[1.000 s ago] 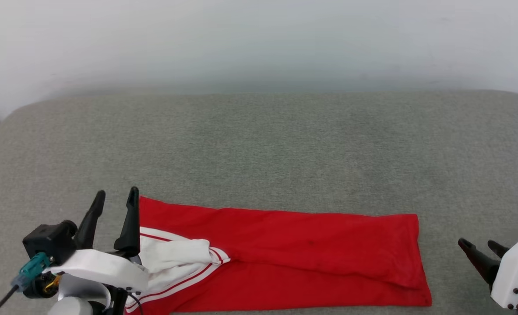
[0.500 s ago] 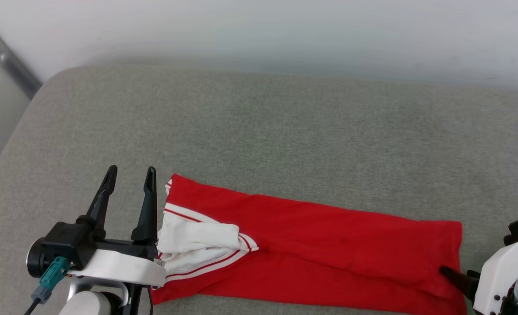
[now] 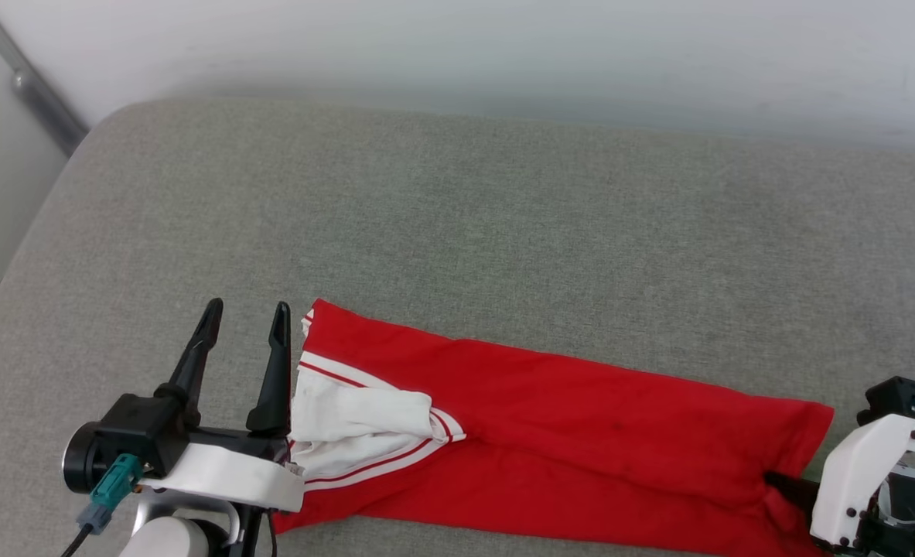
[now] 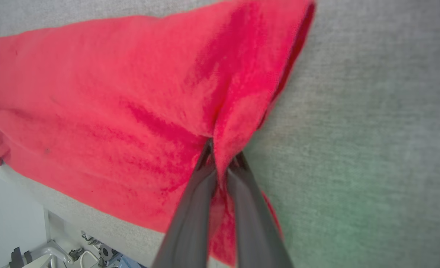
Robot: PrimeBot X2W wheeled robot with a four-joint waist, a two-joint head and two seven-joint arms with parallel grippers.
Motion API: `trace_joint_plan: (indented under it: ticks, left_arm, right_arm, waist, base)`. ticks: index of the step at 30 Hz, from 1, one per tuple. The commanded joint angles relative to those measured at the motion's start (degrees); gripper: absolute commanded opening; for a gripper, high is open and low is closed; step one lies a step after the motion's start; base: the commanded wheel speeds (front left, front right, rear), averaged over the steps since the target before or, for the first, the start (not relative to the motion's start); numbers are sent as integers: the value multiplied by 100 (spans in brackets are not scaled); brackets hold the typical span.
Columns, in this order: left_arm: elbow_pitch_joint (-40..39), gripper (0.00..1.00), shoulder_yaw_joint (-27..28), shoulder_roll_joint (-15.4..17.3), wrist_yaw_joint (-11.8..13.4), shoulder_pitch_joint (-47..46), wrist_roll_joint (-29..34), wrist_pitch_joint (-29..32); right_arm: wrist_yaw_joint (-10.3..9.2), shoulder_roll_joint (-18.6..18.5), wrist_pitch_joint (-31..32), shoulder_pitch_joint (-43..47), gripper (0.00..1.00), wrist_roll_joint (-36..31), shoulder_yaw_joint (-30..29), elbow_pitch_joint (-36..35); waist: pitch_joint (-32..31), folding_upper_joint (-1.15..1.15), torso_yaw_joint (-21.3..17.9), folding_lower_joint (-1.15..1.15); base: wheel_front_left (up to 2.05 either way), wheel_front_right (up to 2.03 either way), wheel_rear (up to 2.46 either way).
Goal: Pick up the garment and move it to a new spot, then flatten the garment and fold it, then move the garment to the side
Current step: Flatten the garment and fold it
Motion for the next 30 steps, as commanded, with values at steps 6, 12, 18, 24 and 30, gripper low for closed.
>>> trace_joint_plan:
  ticks: [6, 12, 18, 24, 30]
  left_arm:
    - [90, 100, -37, 94, 66, 113, 62, 109]
    - [46, 100, 8, 146, 160, 241, 9, 194]
    - [-10, 100, 13, 184, 228, 340, -2, 233]
    - [-46, 100, 17, 168, 284, 394, -51, 274]
    - [-26, 100, 5, 174, 297, 430, -82, 295]
  right_arm:
    - [-1, -269, -204, -217, 0, 104, 302, -157]
    - [-2, -553, -163, -321, 0, 135, 88, -63]
    - [-2, -746, -165, -280, 0, 22, -725, 170]
    - [-1, -417, 147, -405, 0, 316, -1415, 138]
    - [-1, 532, 1023, -618, 0, 1539, -1935, 174]
  waist:
    - [-211, 0, -249, 0]
    - [-350, 0, -511, 0]
    - [-450, 0, -668, 0]
    - [-500, 0, -751, 0]
    - [-558, 0, -764, 0]
  base:
    - [0, 0, 0]
    - [0, 0, 0]
    - [0, 0, 0]
    - [0, 0, 0]
    - [0, 0, 0]
